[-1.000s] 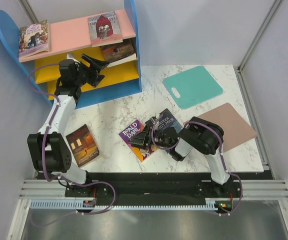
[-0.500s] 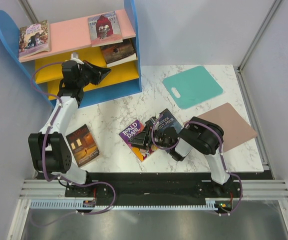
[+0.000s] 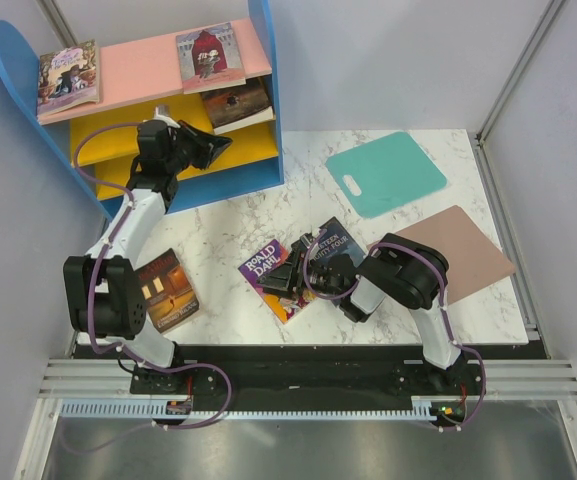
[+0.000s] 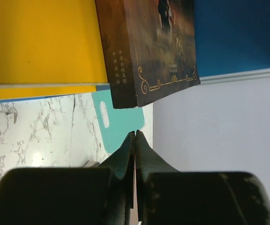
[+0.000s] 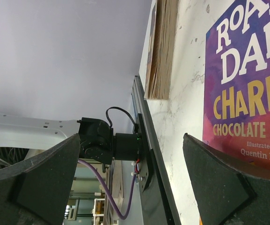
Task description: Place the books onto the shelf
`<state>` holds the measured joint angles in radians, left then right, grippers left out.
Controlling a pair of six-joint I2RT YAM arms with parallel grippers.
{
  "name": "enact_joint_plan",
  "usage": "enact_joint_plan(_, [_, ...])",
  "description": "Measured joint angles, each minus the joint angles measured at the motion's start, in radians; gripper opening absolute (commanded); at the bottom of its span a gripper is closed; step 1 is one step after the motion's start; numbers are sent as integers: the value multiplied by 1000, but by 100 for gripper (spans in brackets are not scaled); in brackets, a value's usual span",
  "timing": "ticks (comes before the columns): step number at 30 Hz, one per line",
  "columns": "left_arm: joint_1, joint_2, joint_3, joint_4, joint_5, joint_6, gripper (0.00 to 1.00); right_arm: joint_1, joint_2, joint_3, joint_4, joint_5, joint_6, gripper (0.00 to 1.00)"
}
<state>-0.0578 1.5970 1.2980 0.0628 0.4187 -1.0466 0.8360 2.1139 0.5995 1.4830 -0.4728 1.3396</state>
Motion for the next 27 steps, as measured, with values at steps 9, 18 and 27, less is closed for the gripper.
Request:
enact_joint_plan(9, [0,-1,1,23,-45,0,2,0,7,0,10,-1,14,98])
enact_joint_plan(18, [2,-3,-3,24,-85,0,2,0,8,0,13,-2,18,98])
enact_joint_plan(27, [23,-16,-12,23,-97,1,2,0,8,0,13,-4,18,98])
